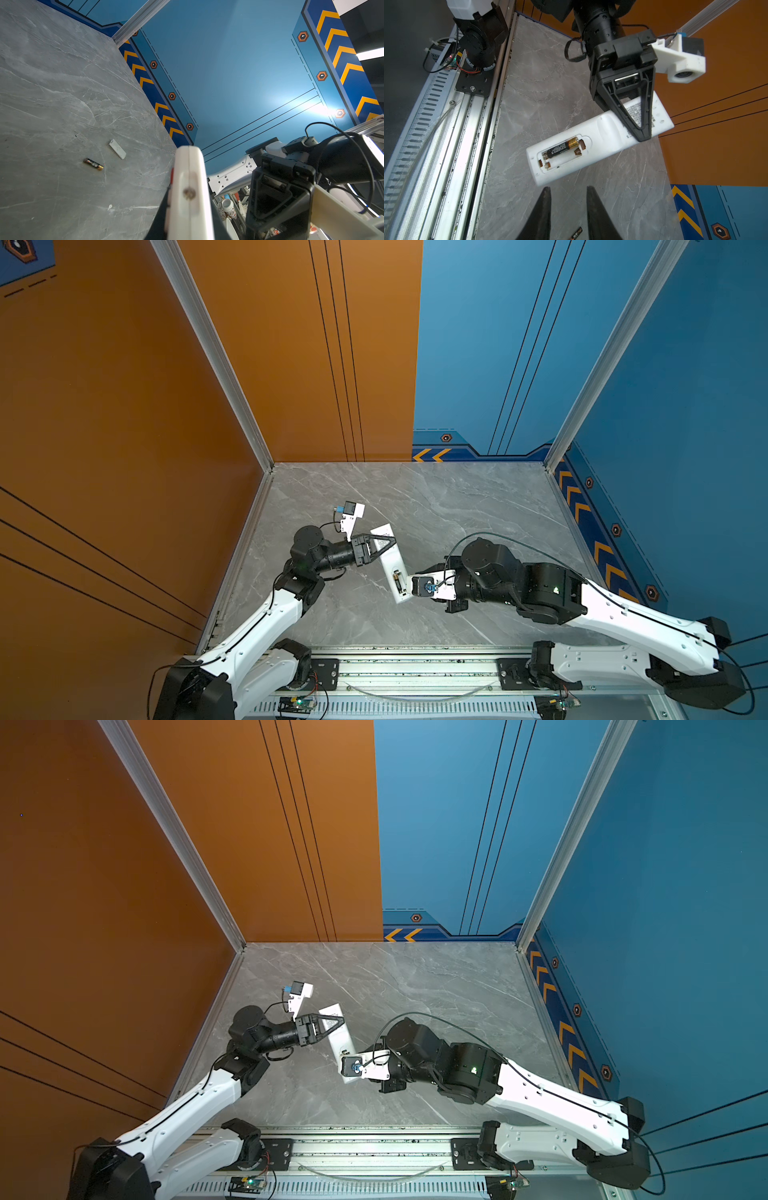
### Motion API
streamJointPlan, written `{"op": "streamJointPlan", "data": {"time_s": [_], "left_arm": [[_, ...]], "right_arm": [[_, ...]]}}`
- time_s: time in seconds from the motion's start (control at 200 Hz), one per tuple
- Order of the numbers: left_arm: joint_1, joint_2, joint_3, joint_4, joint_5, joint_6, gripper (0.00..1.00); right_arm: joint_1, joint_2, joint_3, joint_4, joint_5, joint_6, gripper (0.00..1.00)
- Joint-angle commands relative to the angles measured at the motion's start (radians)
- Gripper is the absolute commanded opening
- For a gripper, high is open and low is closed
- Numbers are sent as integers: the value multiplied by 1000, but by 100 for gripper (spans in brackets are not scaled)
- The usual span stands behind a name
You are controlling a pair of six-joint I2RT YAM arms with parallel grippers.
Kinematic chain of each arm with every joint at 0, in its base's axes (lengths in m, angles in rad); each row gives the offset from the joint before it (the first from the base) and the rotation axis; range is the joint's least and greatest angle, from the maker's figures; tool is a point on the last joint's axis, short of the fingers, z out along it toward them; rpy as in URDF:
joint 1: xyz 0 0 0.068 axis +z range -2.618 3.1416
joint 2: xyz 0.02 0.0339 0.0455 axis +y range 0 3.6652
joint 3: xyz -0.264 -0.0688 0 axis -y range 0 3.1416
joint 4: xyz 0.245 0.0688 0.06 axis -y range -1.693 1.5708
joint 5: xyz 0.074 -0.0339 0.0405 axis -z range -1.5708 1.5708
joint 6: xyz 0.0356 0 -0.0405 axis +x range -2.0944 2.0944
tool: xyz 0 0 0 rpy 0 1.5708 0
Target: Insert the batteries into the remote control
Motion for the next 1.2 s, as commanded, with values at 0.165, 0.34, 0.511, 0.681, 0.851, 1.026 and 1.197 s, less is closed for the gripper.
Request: {"op": "streamJointPlan", "data": {"time_s": [0.165,0.34,0.511,0.681,0.851,1.026,1.197], "left_arm": [[-9,3,39,-8,52,33,0],[-14,11,41,-9,53,49,0],[-22,21,40,-8,60,55,0],[-28,19,38,-8,66,56,0],[-31,21,37,-8,69,57,0],[-32,21,36,-8,70,58,0],[-34,22,36,-8,69,57,0]], "right_arm": [[20,93,76,-81,20,-57,34],[23,141,103,-84,19,-61,35],[23,172,118,-85,22,-73,29],[23,201,126,-85,26,-84,27],[23,224,140,-87,37,-97,26],[23,244,150,-91,53,-102,25],[23,254,154,-91,62,-105,24]]}}
